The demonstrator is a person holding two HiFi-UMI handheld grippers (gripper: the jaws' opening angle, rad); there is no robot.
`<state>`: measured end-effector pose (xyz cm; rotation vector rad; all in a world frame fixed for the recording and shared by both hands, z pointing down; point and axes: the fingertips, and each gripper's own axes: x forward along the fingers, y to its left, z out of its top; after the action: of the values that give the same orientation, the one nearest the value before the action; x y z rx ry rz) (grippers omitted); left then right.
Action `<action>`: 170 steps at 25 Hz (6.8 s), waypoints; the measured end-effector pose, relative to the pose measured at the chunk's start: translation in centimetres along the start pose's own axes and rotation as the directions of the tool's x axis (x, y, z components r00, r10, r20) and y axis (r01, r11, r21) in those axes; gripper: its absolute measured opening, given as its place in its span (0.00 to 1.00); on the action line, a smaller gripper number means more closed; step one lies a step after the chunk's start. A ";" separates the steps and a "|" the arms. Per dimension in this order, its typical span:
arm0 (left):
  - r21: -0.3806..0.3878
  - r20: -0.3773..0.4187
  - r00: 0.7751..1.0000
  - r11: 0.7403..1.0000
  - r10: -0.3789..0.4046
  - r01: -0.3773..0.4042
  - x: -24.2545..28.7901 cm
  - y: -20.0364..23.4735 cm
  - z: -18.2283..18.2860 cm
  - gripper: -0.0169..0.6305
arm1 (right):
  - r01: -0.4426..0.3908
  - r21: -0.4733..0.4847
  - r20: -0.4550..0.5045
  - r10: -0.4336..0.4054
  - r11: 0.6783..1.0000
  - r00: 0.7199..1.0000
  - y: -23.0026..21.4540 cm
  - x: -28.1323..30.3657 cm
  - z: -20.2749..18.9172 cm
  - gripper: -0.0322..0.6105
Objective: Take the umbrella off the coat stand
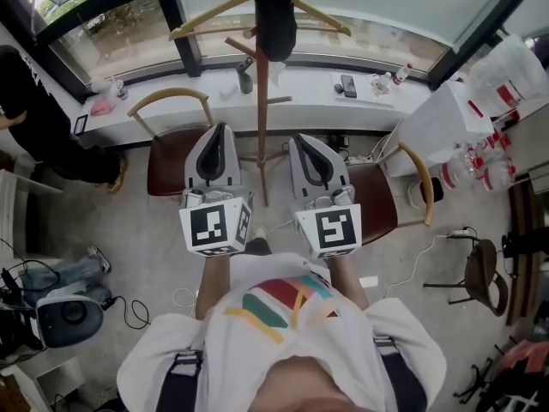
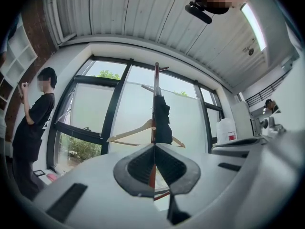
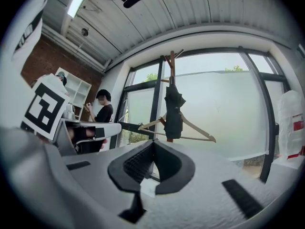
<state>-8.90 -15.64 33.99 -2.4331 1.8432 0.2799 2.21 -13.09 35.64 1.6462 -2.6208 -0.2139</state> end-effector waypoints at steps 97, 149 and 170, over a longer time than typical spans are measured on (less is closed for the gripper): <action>0.017 -0.061 0.995 0.996 0.083 -0.082 9.9 4.7 -2.2 0.04 | -0.167 0.099 0.045 0.164 0.981 0.985 -8.9 21.5 8.6 0.38; 0.027 -0.034 0.998 0.998 0.053 -0.052 10.4 4.6 -1.4 0.04 | -0.126 0.000 0.143 0.124 0.992 0.982 -9.8 21.6 15.6 0.37; 0.036 -0.027 0.997 0.997 0.067 -0.066 9.2 4.0 -0.8 0.04 | -0.177 0.042 0.229 0.163 0.983 0.960 -9.1 18.8 18.3 0.37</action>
<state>-10.31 -25.58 33.19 -2.3682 1.9265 0.2173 0.16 -32.12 15.49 1.4807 -2.9469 -0.3337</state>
